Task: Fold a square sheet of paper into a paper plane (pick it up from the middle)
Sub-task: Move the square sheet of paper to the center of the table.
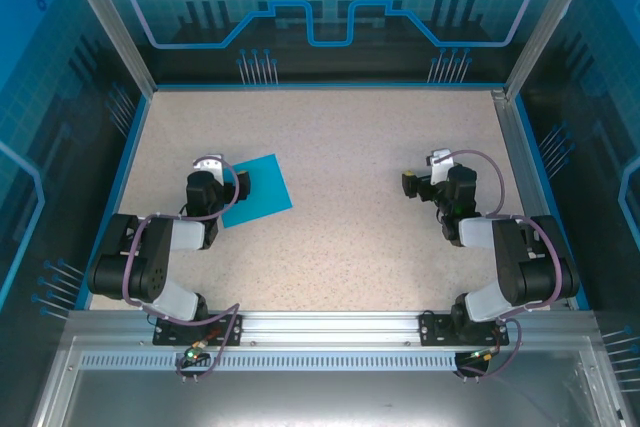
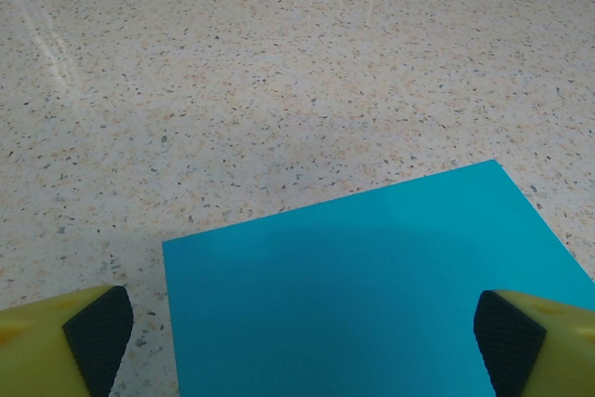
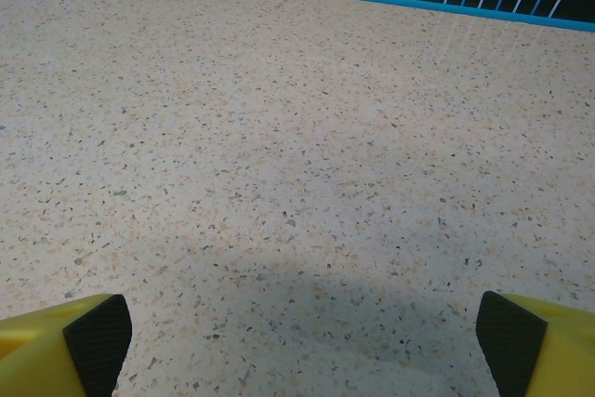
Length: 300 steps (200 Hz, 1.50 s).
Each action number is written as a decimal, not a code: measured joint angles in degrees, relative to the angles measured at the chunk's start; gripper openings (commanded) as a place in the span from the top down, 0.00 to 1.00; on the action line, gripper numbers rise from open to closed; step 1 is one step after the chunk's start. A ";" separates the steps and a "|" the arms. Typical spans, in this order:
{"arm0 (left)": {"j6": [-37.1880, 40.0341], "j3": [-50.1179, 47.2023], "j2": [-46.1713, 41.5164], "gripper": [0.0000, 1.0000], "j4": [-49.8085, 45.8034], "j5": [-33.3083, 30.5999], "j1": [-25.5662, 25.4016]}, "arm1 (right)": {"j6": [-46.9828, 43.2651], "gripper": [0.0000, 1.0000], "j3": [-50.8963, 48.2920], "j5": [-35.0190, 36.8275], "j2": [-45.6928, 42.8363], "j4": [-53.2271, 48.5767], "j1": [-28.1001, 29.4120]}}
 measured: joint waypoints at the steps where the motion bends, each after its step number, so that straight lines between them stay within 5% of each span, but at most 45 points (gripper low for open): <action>1: 0.00 0.00 0.00 0.02 0.00 0.02 0.00 | 0.00 0.01 0.00 -0.02 0.00 0.00 0.00; 46: 0.20 -0.13 -1.79 0.02 -0.28 2.36 0.00 | -0.68 0.01 -0.85 0.26 -0.33 1.33 0.24; 77: -0.76 -0.07 -13.00 0.01 -7.67 2.40 0.07 | -1.73 0.01 -4.20 0.26 -3.65 2.34 0.92; 132: -9.70 5.57 -30.25 0.02 -28.20 -0.26 0.35 | 3.98 0.01 5.53 -0.81 -26.64 -23.61 0.92; 190: -19.19 14.05 -30.21 0.01 -42.14 3.28 0.44 | 19.89 0.00 26.60 -7.04 -28.17 -53.31 0.92; 244: -26.45 15.10 -29.40 0.02 -46.51 6.56 0.55 | 33.16 0.01 12.00 -13.84 -30.60 -54.14 0.85; 300: -27.10 24.04 -14.64 0.02 -51.45 17.49 0.44 | 39.30 0.00 7.39 -20.17 -32.15 -50.60 1.49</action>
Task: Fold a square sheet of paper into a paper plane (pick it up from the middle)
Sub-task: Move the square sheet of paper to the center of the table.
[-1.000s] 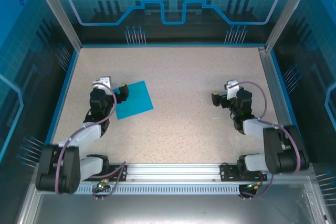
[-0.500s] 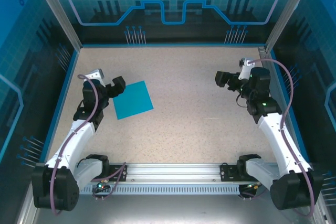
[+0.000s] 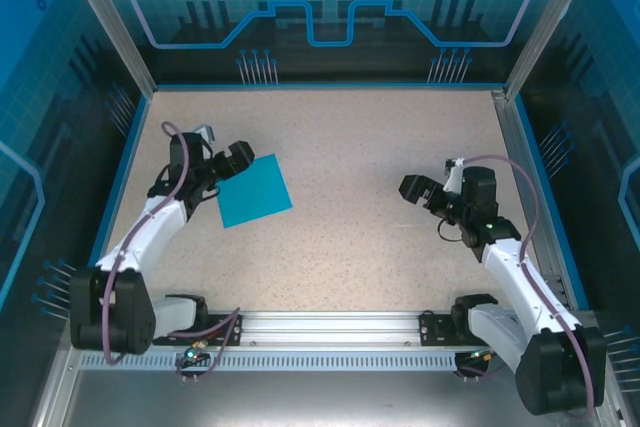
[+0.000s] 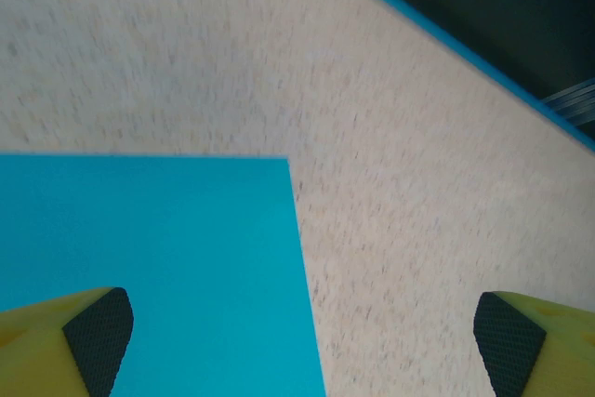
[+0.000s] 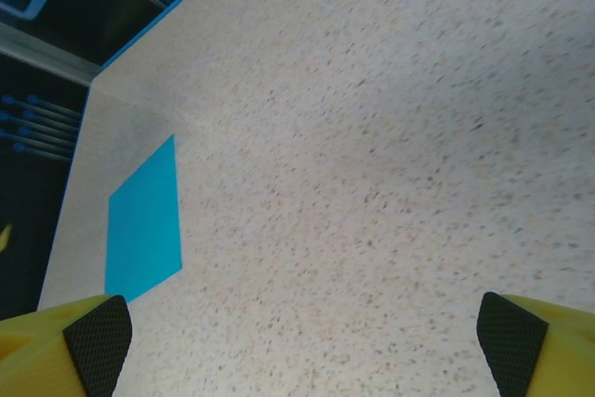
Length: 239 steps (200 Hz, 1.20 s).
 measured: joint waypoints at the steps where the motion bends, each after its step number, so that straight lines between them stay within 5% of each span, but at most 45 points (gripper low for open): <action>1: 0.02 0.09 0.20 0.02 -0.09 0.09 -0.02 | -0.02 0.01 0.00 -0.04 0.07 0.04 0.07; 52: 0.07 9.35 14.86 0.02 -8.70 2.36 -1.49 | 0.02 0.01 0.07 2.05 0.57 0.72 13.51; 129: 1.49 16.70 25.94 0.01 -17.22 0.55 -4.52 | -1.18 0.01 8.41 6.08 15.80 -2.45 21.59; 239: 1.75 12.46 28.76 0.02 -13.79 -1.27 -11.96 | -0.15 0.01 10.69 16.24 22.93 -8.15 21.75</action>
